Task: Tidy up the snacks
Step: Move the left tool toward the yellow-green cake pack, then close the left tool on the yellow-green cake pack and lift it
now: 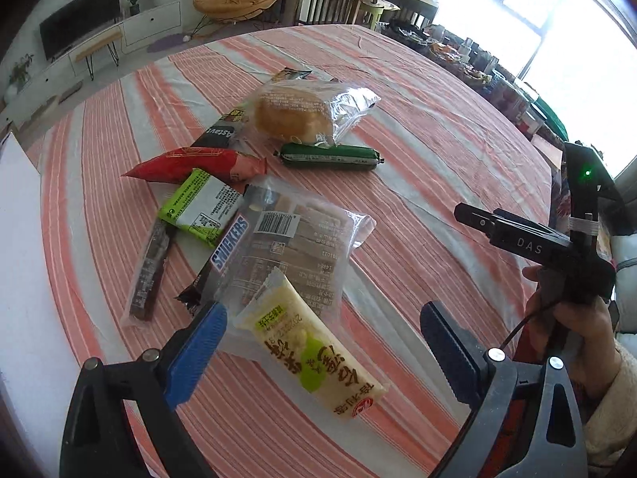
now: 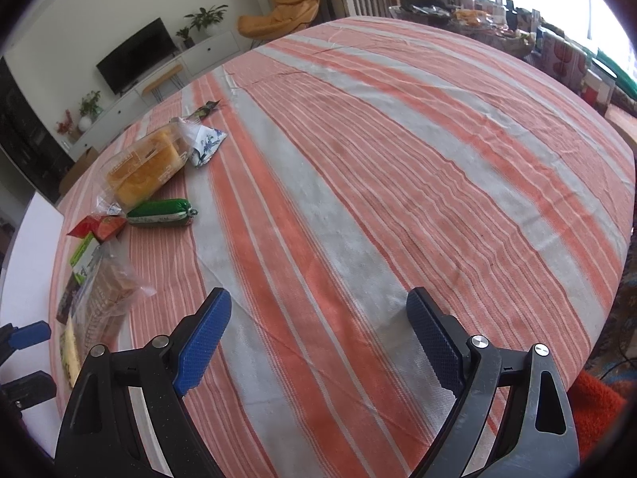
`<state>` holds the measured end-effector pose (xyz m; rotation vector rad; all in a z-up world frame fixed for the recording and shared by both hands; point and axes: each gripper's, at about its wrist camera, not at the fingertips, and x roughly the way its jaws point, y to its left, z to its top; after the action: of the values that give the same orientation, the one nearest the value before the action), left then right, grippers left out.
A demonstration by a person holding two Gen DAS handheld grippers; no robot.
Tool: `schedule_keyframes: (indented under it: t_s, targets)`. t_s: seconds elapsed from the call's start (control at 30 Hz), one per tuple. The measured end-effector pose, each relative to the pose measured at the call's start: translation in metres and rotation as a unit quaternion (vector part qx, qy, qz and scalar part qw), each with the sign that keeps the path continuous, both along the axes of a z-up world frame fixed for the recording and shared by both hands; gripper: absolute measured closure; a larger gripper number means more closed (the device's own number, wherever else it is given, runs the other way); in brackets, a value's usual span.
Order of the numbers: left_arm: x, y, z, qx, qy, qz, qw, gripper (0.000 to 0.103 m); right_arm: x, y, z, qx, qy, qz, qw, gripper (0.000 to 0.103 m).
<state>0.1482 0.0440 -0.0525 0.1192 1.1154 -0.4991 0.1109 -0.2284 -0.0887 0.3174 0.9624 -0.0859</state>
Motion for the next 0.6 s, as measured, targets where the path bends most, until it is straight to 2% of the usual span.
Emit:
schedule_keyframes:
  t_s: [0.07,0.13,0.33,0.47,0.5,0.6]
  targets:
    - [-0.005,-0.004,-0.008,0.044,-0.001,0.016,0.9989,0.007,0.0,0.0,0.0,0.004,-0.002,0.0,1.0,0.011]
    - [-0.014,-0.007,-0.017,0.07,-0.002,0.045,0.9966,0.008,-0.001,-0.002,0.0,0.012,-0.004,-0.001,1.0,0.011]
    - [-0.051,0.013,-0.038,0.059,-0.007,0.149,0.9871,0.008,-0.003,-0.006,0.001,0.027,-0.009,-0.004,1.0,0.011]
    - [-0.054,0.009,-0.054,0.076,0.004,0.171,0.9823,0.009,0.0,-0.001,0.0,0.007,-0.002,-0.002,1.0,0.011]
    - [-0.054,0.005,-0.059,0.084,0.007,0.172,0.9814,0.013,0.0,0.0,0.0,0.004,-0.001,-0.001,1.0,0.011]
    - [-0.055,0.005,-0.058,0.082,-0.004,0.183,0.9797,0.013,-0.001,-0.003,0.0,0.011,-0.004,-0.001,1.0,0.011]
